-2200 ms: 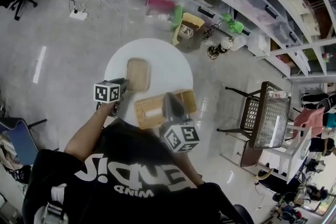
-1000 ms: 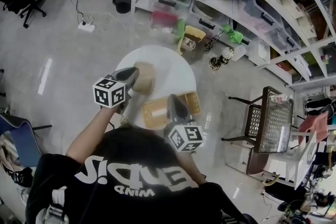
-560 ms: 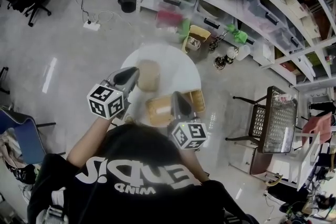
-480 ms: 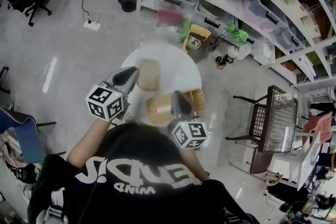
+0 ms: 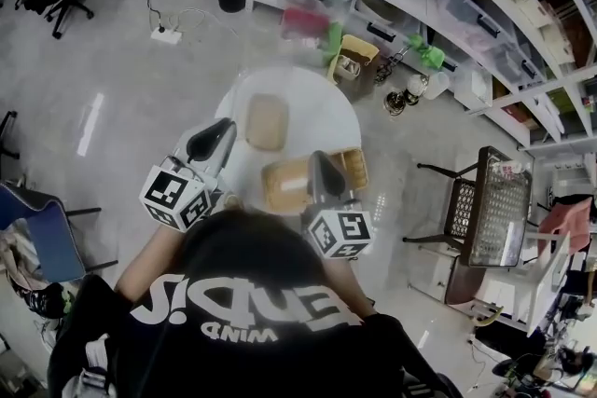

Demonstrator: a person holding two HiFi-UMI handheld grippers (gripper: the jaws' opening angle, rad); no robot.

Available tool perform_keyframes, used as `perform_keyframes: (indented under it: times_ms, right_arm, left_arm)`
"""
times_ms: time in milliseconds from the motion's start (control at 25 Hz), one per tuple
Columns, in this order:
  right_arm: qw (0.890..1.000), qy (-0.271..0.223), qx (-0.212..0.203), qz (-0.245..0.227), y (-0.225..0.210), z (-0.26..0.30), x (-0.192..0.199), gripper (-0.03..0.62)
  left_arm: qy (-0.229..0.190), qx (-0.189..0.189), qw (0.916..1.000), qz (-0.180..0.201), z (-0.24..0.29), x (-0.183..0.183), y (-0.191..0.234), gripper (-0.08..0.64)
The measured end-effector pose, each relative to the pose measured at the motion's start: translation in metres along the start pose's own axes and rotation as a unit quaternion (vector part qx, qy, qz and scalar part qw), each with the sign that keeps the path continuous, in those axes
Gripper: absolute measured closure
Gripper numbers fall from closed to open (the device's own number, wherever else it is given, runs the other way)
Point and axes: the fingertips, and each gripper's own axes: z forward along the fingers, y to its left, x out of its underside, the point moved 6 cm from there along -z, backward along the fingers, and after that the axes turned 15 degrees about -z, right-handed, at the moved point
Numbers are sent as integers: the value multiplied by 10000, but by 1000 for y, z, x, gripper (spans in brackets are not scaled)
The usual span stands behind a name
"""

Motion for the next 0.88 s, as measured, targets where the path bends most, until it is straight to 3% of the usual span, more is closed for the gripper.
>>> perform_keyframes:
  times_ms: [560,880]
  right_arm:
    - [9999,-103,87,-20,-1,-4,2,592]
    - [9998,-80,147,-62,-10,-5,4,592]
  left_arm:
    - [-192,-337,9990,217,-27,18,22,522]
    - [-199,-572,9981,57,-21,26,34,522]
